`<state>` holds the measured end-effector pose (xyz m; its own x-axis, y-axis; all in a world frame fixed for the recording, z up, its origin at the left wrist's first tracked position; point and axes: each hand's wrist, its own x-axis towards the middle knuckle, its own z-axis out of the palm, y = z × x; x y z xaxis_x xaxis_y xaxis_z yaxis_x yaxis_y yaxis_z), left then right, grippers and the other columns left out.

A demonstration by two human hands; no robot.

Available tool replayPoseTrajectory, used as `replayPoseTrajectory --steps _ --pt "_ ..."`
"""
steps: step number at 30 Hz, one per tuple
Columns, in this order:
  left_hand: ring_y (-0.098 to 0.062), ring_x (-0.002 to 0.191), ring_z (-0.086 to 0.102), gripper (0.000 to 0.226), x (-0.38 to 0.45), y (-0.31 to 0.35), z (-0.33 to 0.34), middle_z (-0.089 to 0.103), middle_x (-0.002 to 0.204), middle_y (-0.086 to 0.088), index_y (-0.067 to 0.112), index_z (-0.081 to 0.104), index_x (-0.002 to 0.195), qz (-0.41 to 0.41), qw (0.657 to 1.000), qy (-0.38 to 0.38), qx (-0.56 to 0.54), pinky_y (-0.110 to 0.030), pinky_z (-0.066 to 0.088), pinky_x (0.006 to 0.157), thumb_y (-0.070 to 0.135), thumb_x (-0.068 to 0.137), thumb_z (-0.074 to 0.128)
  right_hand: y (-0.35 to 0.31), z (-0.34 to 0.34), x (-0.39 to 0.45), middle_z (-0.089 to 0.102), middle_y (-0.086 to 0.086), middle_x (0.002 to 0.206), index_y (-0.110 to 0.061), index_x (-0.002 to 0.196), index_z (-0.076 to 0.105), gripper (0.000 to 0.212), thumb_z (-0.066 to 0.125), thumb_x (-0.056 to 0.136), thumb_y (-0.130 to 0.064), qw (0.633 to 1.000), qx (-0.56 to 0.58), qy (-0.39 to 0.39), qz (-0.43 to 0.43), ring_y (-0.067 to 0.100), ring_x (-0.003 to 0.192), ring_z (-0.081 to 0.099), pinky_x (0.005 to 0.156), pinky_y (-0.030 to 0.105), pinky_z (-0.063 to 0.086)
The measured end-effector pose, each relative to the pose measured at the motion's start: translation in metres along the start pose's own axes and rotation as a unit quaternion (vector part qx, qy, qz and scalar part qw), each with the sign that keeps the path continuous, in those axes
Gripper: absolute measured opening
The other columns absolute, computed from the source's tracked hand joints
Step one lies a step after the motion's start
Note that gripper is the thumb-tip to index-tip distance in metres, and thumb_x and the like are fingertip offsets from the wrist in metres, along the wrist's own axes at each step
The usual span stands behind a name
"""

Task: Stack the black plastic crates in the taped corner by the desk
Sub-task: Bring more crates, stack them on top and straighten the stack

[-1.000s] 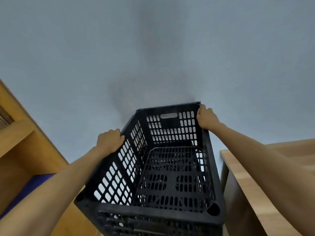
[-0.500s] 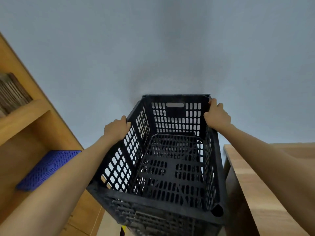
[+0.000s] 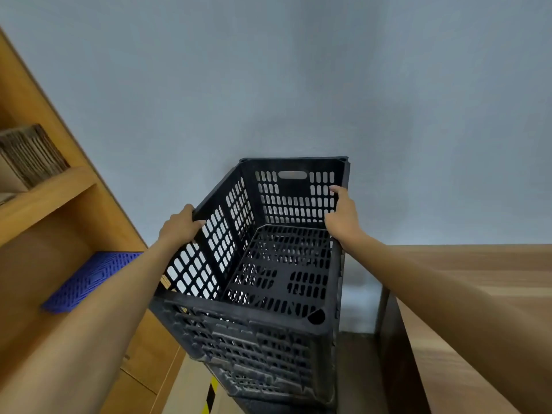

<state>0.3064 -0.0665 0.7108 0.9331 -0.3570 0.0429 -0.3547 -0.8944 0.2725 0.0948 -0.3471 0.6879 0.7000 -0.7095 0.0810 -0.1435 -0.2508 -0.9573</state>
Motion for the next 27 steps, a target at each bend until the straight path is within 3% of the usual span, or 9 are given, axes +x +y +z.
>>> replayPoseTrajectory --steps 2,6,10,13,20,22,27 --pt "-0.032 0.086 0.064 0.03 -0.005 -0.002 -0.001 0.065 0.1 -0.013 0.013 0.047 0.11 -0.002 1.0 0.02 -0.017 -0.045 0.053 0.078 0.038 0.095 0.054 -0.004 -0.001 -0.002 0.036 0.012 0.145 -0.026 0.14 0.037 0.08 0.042 0.077 0.022 1.0 -0.012 -0.001 -0.011 0.03 0.095 0.06 0.048 0.02 0.041" --pt "-0.031 0.087 0.06 0.027 -0.007 -0.009 -0.002 0.063 0.099 -0.013 0.012 0.046 0.104 -0.003 0.999 0.039 -0.024 -0.041 0.05 0.074 0.036 0.095 0.055 -0.008 0.001 0.006 0.033 0.014 0.147 -0.027 0.139 0.039 0.079 0.038 0.078 0.024 0.998 -0.034 -0.026 -0.051 0.028 0.093 0.056 0.041 0.011 0.041" --pt "-0.03 0.081 0.06 0.025 -0.003 -0.014 -0.007 0.062 0.093 -0.012 0.011 0.046 0.101 -0.012 0.998 0.059 -0.009 -0.041 0.049 0.069 0.034 0.096 0.052 -0.014 0.014 0.02 0.036 0.017 0.142 -0.026 0.137 0.04 0.078 0.037 0.078 0.025 0.996 -0.046 -0.044 -0.054 0.023 0.082 0.05 0.04 0.004 0.039" --pt "-0.03 0.081 0.06 0.024 0.007 -0.009 -0.009 0.061 0.092 -0.012 0.01 0.045 0.102 -0.009 0.998 0.066 -0.003 -0.042 0.05 0.069 0.034 0.098 0.05 -0.014 0.02 0.037 0.043 0.019 0.136 -0.026 0.133 0.041 0.079 0.038 0.075 0.026 0.997 -0.042 -0.051 -0.049 0.026 0.089 0.052 0.039 0.007 0.04" --pt "-0.034 0.081 0.058 0.023 0.021 -0.002 0.002 0.06 0.093 -0.016 0.008 0.041 0.104 -0.012 0.997 0.068 0.021 -0.04 0.044 0.066 0.03 0.1 0.044 -0.012 0.02 0.055 0.04 0.021 0.134 -0.027 0.138 0.038 0.077 0.037 0.08 0.024 0.997 -0.05 -0.056 -0.024 0.02 0.068 0.049 0.037 0.013 0.039" --pt "-0.035 0.083 0.058 0.024 0.018 0.0 0.003 0.061 0.095 -0.017 0.007 0.04 0.108 -0.015 0.997 0.068 0.03 -0.041 0.045 0.066 0.03 0.101 0.042 -0.011 0.018 0.051 0.034 0.02 0.137 -0.025 0.14 0.036 0.075 0.037 0.082 0.022 0.997 -0.047 -0.057 -0.021 0.016 0.065 0.046 0.042 0.017 0.039" --pt "-0.038 0.089 0.059 0.031 0.004 0.005 0.004 0.063 0.1 -0.019 0.005 0.037 0.12 -0.021 0.996 0.061 0.068 -0.044 0.047 0.072 0.03 0.102 0.039 -0.012 0.013 0.043 0.032 0.019 0.141 -0.019 0.142 0.033 0.071 0.036 0.083 0.02 0.997 -0.053 -0.049 -0.02 0.024 0.085 0.05 0.05 0.02 0.037"
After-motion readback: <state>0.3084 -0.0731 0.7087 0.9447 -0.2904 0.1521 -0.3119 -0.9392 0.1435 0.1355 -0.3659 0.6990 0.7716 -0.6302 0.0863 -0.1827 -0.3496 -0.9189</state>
